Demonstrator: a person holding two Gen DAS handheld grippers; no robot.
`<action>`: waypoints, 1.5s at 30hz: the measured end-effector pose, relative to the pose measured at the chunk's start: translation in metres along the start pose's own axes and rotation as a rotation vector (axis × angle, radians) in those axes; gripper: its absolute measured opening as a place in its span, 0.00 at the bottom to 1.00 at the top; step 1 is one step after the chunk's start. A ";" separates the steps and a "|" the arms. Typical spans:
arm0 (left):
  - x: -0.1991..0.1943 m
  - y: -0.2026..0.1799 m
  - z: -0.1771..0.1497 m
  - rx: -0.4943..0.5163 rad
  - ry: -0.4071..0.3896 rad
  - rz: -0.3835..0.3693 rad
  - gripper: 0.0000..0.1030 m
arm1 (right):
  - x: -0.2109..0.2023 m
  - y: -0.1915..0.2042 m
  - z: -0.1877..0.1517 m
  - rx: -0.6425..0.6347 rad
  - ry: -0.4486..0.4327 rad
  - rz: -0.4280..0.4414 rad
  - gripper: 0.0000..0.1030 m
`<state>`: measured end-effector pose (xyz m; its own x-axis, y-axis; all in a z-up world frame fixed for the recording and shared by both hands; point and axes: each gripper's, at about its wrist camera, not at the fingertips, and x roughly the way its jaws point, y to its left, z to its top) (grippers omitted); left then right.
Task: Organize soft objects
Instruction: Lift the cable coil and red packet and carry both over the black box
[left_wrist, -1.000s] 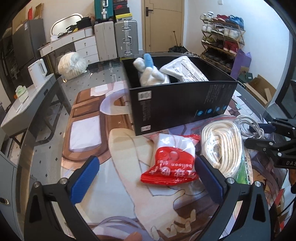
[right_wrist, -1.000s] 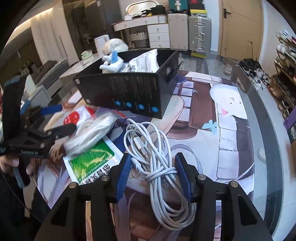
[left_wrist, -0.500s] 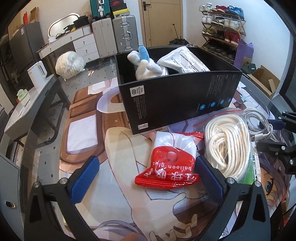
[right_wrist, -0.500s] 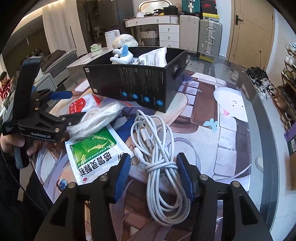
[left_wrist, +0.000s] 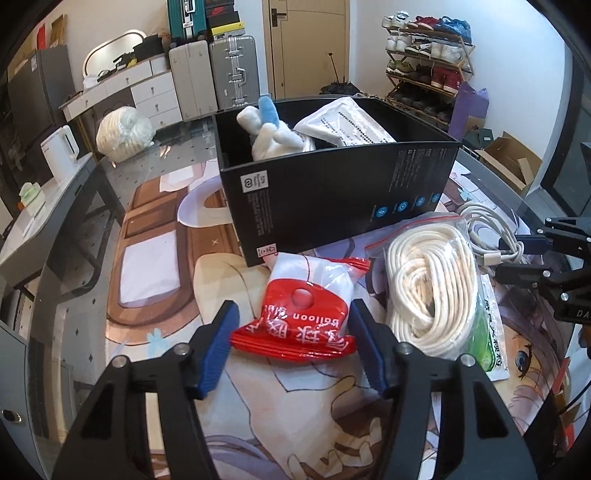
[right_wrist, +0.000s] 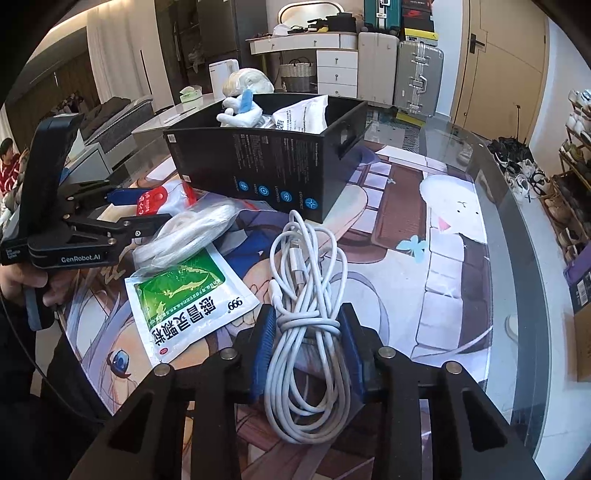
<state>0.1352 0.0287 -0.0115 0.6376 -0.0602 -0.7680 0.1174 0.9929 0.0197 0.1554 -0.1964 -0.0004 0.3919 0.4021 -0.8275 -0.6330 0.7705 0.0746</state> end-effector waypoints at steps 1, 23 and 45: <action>0.000 -0.001 0.000 0.002 -0.001 0.008 0.58 | 0.000 0.000 0.000 -0.001 -0.001 -0.002 0.34; -0.047 0.009 -0.012 -0.050 -0.122 0.018 0.57 | -0.038 0.003 0.002 0.058 -0.140 -0.008 0.34; -0.083 0.027 0.039 -0.101 -0.278 -0.008 0.57 | -0.066 0.012 0.072 0.046 -0.266 0.000 0.34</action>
<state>0.1151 0.0565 0.0779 0.8229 -0.0801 -0.5625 0.0561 0.9966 -0.0598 0.1700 -0.1785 0.0947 0.5575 0.5134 -0.6524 -0.6043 0.7898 0.1051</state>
